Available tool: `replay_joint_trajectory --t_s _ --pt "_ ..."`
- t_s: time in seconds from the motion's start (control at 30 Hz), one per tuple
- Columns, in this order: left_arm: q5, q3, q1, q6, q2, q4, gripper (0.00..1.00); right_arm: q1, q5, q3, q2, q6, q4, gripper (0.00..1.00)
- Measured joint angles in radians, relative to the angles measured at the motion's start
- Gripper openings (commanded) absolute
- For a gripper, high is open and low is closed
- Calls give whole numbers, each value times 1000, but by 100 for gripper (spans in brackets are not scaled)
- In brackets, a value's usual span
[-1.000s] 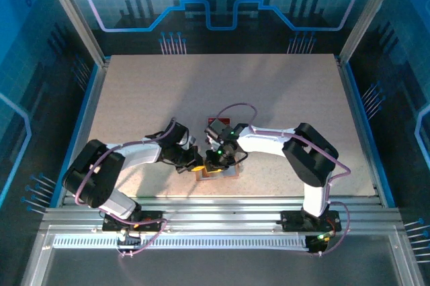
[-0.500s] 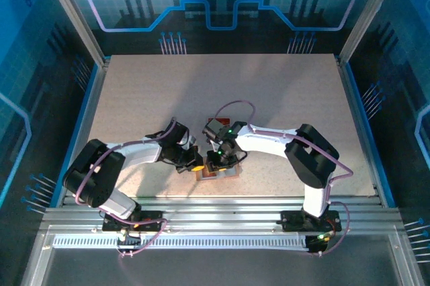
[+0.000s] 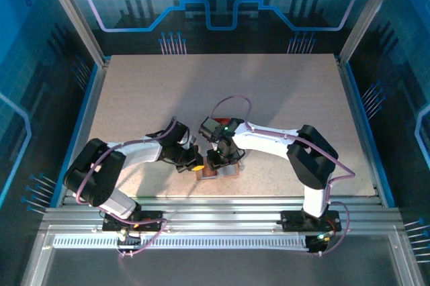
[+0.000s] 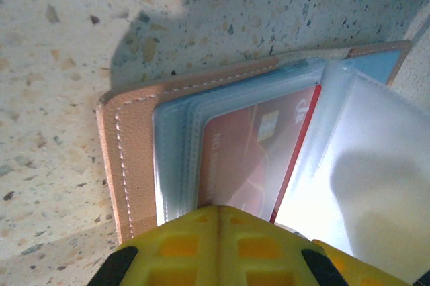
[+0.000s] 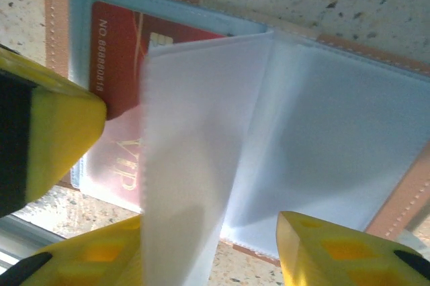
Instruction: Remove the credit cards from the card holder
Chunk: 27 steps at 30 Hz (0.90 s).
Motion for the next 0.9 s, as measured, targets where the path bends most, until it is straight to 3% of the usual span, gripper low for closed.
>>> replay_joint_trajectory --t_s 0.67,0.9 --pt "-1 10 0 3 0 -23 0 -47 113 -53 -45 -18 -68 43" --pt "-1 10 0 3 0 -26 0 -48 144 -54 -52 -25 -95 35"
